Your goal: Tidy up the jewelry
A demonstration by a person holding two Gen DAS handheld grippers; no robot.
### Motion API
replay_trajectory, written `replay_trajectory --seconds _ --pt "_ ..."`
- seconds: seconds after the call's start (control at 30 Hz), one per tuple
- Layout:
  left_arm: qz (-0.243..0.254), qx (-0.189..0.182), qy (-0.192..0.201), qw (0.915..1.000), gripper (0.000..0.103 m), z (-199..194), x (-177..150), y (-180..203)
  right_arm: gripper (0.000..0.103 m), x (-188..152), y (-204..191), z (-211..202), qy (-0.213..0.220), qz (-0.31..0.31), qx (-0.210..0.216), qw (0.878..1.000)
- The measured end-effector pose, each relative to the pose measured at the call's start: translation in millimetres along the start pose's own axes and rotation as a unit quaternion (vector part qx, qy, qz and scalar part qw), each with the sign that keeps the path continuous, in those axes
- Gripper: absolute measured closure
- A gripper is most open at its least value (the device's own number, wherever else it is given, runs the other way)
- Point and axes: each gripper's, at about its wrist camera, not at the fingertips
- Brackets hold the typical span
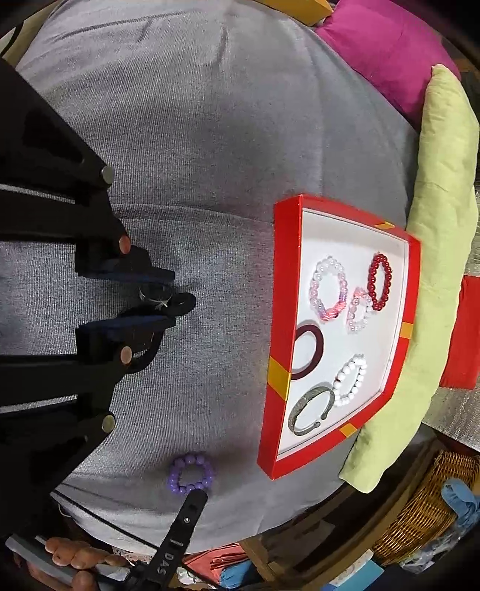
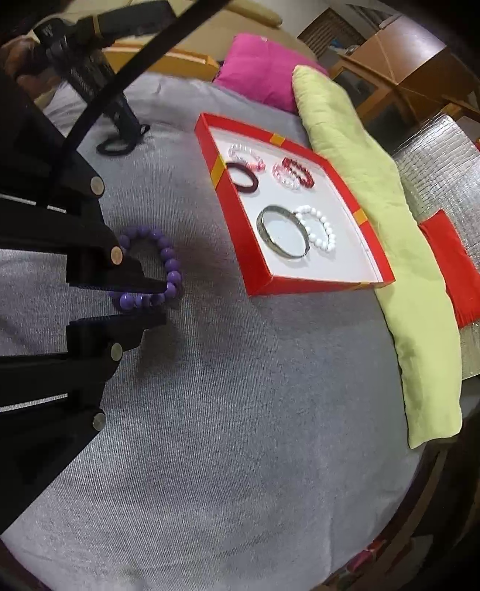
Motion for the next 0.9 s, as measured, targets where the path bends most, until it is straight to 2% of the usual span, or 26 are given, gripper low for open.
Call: replay_trajectory --seconds 0.03,0.1,0.2,0.27,0.33,0.5,0.9 --pt "0.002 0.002 0.004 1.0000 0.093 -2 0 1 0.089 0 -2 2 -0.002 -0.006 -0.009 1.000" --pt "0.006 0.006 0.009 0.9999 0.093 -6 -1 1 0.087 -1 -4 7 -0.012 -0.013 -0.010 1.000" --pt "0.013 0.006 0.018 0.9997 0.093 -13 -2 1 0.087 -4 -14 9 -0.003 -0.045 -0.025 0.999" --pt "0.016 0.008 0.023 0.9996 0.093 -19 -4 2 0.092 -6 -20 10 0.000 -0.063 -0.032 0.998" --pt "0.023 0.011 0.029 0.9993 0.093 -25 -5 3 0.093 -7 -22 10 0.002 -0.068 -0.030 0.997" --pt "0.041 0.023 0.052 0.9975 0.093 -47 -6 10 0.093 -5 -20 5 0.008 -0.046 -0.002 0.999" --pt "0.095 0.105 0.095 0.9854 0.093 -80 -8 33 0.093 -1 -42 -26 0.080 -0.028 0.073 0.994"
Point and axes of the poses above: each gripper's, at about its wrist camera, not at the fingertips, and z roughly the way its jaws point, y to its right, x to its top, and after that the axes turned 4 degrees about -x, right-handed
